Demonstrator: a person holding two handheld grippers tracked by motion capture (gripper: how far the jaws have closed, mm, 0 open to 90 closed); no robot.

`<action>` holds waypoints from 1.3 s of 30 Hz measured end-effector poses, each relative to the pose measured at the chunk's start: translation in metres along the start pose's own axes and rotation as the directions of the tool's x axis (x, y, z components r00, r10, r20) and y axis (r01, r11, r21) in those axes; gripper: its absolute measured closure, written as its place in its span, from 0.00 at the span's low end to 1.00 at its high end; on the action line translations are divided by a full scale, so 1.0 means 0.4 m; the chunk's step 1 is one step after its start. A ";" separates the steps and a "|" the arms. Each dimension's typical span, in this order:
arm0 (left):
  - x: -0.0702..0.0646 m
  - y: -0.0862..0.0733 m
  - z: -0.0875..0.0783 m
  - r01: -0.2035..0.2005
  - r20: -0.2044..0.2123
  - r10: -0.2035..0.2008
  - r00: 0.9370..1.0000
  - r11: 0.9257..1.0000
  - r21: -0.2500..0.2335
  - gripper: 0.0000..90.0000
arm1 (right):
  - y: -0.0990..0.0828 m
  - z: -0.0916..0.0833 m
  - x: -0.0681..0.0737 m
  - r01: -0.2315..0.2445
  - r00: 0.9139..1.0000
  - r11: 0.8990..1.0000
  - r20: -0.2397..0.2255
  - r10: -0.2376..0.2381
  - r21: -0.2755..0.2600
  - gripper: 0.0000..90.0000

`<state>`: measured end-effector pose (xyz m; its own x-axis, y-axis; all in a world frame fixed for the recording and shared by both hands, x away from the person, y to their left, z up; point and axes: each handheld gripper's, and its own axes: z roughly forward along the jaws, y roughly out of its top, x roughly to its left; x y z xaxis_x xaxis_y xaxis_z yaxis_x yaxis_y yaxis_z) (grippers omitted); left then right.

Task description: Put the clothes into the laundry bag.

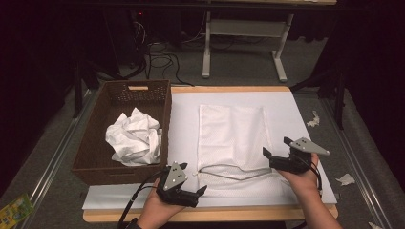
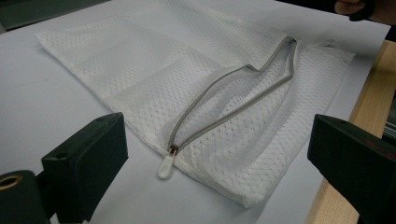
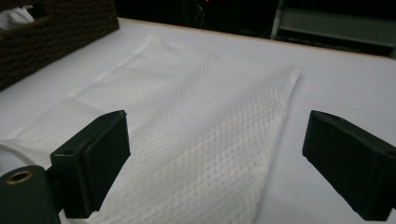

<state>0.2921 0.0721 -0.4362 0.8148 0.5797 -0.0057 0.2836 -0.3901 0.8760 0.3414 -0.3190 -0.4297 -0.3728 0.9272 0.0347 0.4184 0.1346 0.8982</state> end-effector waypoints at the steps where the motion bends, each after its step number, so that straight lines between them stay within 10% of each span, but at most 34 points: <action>1: -0.002 0.000 0.000 -0.001 0.004 0.001 1.000 1.000 -0.009 0.06 | 0.005 0.029 -0.019 -0.003 1.000 1.000 0.001 0.003 0.030 0.09; 23: -0.010 -0.003 -0.007 -0.022 -0.032 0.019 0.999 0.996 -0.088 0.09 | 0.058 0.314 -0.183 -0.109 0.989 0.967 0.121 0.083 0.232 0.50; 31: -0.006 -0.001 -0.017 -0.019 -0.029 0.016 0.999 0.994 -0.107 0.09 | 0.056 0.359 -0.193 -0.144 0.987 0.956 0.112 0.119 0.255 0.64; 34: -0.004 0.000 -0.017 -0.017 -0.027 0.014 1.000 0.994 -0.107 0.10 | 0.046 0.366 -0.188 -0.111 0.989 0.956 0.128 0.078 0.271 0.77; 35: -0.003 0.000 -0.017 -0.017 -0.029 0.014 0.999 0.994 -0.107 0.10 | 0.047 0.363 -0.189 -0.110 0.988 0.954 0.139 0.073 0.278 0.97; 39: -0.004 0.001 -0.018 -0.016 -0.027 0.013 1.000 0.994 -0.107 0.10 | 0.049 0.354 -0.197 -0.113 0.990 0.950 0.117 0.081 0.291 1.00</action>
<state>0.2871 0.0764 -0.4325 0.8044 0.5938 0.0191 0.2149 -0.3208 0.9225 0.4961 -0.3400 -0.4768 -0.2377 0.9697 0.0561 0.6807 0.1251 0.7218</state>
